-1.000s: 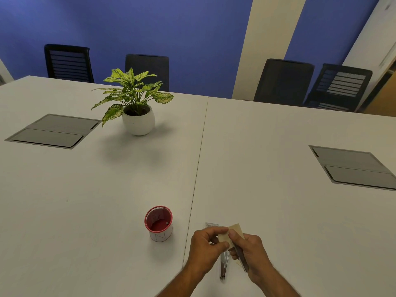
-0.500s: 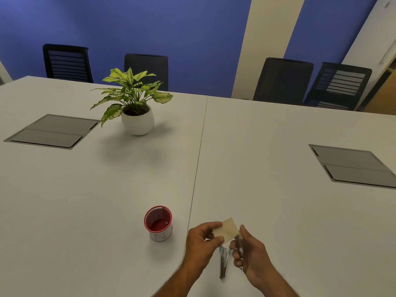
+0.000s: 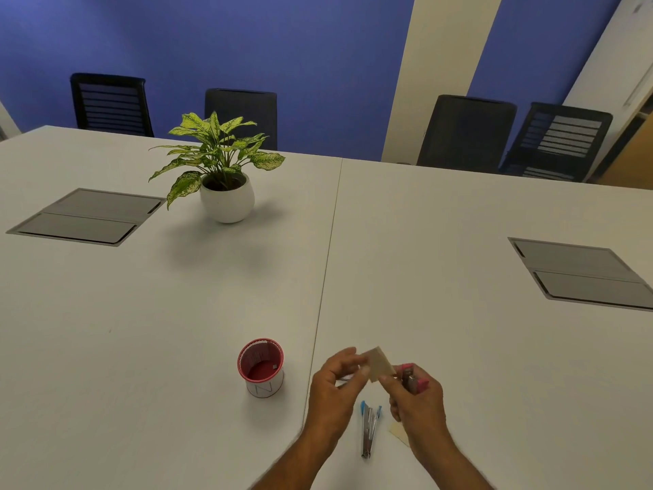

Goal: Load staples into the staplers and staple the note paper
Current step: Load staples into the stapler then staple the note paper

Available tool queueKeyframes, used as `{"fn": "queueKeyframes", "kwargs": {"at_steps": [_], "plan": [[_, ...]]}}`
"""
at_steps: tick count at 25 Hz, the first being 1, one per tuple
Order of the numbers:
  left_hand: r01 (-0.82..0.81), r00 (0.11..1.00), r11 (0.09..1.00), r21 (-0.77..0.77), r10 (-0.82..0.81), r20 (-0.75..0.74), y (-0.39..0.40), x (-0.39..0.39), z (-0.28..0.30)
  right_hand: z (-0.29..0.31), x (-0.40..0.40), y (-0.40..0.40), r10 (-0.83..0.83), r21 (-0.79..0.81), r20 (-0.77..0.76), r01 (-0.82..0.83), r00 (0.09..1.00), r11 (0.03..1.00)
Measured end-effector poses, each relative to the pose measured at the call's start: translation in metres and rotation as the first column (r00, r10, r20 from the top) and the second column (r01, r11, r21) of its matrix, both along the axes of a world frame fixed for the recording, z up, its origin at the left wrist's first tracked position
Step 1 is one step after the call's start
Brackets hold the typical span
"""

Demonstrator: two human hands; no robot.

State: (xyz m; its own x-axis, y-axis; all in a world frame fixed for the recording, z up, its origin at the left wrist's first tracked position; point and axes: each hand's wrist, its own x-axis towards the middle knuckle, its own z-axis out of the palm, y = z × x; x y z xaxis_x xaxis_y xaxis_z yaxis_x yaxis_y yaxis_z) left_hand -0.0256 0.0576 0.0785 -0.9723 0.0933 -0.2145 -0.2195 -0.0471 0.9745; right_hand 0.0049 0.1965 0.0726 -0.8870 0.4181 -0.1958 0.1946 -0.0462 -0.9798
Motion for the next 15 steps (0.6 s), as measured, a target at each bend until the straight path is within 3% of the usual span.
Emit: {"fn": "queueKeyframes", "kwargs": {"at_steps": [2, 5, 7, 9, 10, 12, 14, 15], "plan": [[-0.034, 0.999, 0.998, 0.053, 0.032, 0.032, 0.004, -0.001, 0.006, 0.006, 0.001, -0.002, 0.018, 0.342, -0.133, 0.029, 0.991, 0.939], [-0.013, 0.999, 0.99, 0.139, 0.007, 0.039, 0.007, -0.004, 0.02, 0.015, -0.001, -0.001, 0.19, 0.758, -0.353, 0.161, 0.916, 0.632], [0.016, 1.0, 0.989, 0.149, -0.014, -0.011, 0.008, -0.006, 0.029, 0.023, -0.005, 0.002, 0.301, 0.851, -0.424, 0.263, 0.854, 0.455], [-0.011, 1.0, 0.987, 0.161, 0.015, -0.023, 0.009, -0.008, 0.036, 0.034, -0.007, 0.004, 0.356, 0.86, -0.454, 0.297, 0.817, 0.416], [-0.034, 0.999, 0.984, 0.173, 0.037, -0.016, 0.009, -0.009, 0.039, 0.041, -0.007, 0.002, 0.358, 0.848, -0.463, 0.288, 0.811, 0.444], [-0.048, 0.999, 0.974, 0.221, 0.051, -0.008, 0.007, -0.012, 0.049, 0.056, -0.004, -0.004, 0.252, 0.726, -0.479, 0.218, 0.84, 0.653], [-0.036, 0.999, 0.959, 0.28, 0.044, -0.021, 0.004, -0.014, 0.061, 0.072, -0.002, -0.01, 0.057, 0.423, -0.432, 0.146, 0.9, 0.895], [-0.031, 0.999, 0.955, 0.296, 0.041, -0.029, 0.002, -0.015, 0.065, 0.079, -0.002, -0.012, -0.003, 0.255, -0.374, 0.106, 0.928, 0.961]]}}
